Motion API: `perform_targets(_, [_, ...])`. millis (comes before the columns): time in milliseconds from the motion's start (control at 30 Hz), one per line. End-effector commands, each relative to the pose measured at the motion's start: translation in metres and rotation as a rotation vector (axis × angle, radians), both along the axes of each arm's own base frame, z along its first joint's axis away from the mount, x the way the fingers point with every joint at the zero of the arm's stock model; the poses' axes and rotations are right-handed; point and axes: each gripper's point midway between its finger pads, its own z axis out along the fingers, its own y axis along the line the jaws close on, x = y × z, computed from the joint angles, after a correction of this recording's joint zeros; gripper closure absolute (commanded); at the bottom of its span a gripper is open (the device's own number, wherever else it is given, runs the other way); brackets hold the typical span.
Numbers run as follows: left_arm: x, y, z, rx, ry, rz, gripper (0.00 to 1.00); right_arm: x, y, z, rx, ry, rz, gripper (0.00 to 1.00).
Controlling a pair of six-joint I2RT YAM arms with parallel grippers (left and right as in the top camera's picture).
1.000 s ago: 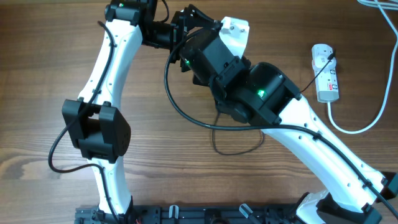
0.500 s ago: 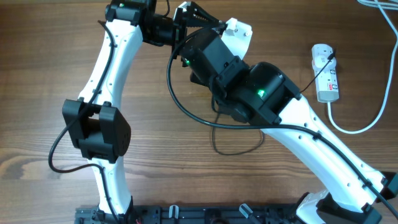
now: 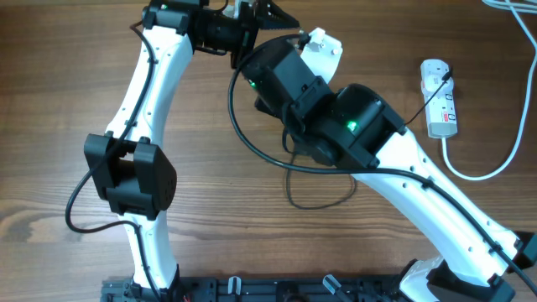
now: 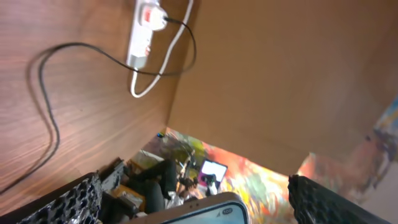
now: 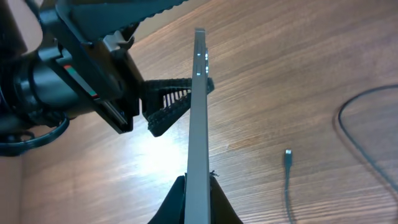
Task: Plug charger to phone and switch on socket
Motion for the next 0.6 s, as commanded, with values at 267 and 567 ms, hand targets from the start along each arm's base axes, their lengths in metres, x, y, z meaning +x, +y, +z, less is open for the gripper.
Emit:
perform_targets(267, [-0.02,-0.002,0.03,-0.089,0.092,-0.036,0.1,0.007,-0.049,0.047,0.338,-0.16,-0.515,0.96])
perform_targets(567, [-0.041,-0.003,0.063,-0.272,0.135,-0.161,0.26,0.005,-0.039,0.045,0.513,-0.105,-0.603,0.96])
